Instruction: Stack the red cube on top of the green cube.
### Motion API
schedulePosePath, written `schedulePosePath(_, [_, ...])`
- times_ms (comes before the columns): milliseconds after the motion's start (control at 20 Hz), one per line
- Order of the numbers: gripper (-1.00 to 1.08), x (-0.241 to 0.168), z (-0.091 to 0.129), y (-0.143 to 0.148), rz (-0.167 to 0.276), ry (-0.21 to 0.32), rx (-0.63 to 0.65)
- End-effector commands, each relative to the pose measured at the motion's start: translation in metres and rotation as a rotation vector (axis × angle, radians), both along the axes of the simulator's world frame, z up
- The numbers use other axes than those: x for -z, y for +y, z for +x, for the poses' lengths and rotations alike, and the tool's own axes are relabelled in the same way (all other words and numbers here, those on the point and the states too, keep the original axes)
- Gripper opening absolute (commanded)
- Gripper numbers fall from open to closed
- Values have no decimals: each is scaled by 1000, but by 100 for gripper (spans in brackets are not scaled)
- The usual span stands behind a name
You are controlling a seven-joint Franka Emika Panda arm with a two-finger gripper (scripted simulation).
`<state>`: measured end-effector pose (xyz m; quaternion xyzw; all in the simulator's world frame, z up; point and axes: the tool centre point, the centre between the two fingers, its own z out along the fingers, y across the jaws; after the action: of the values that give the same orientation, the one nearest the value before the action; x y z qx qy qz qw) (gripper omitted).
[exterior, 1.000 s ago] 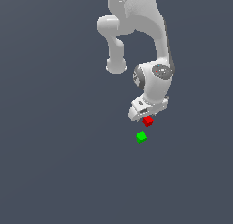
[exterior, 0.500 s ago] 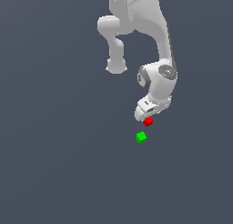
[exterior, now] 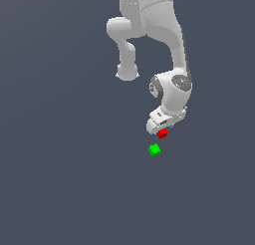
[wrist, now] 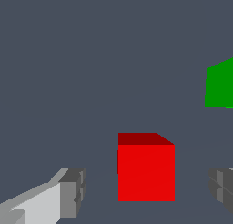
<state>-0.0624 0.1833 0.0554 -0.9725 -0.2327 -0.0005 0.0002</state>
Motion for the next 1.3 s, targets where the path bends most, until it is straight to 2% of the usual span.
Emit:
schedulePosePath(0, [100,12,-1,0,0,1,0])
schedulePosePath(450, [100,36,0,-1,-1,1,2])
schedulePosePath(500, [-100,36,0,-1,-1,1,2])
schedulePosePath(1250, [-100,28,0,-2,-1,1,3])
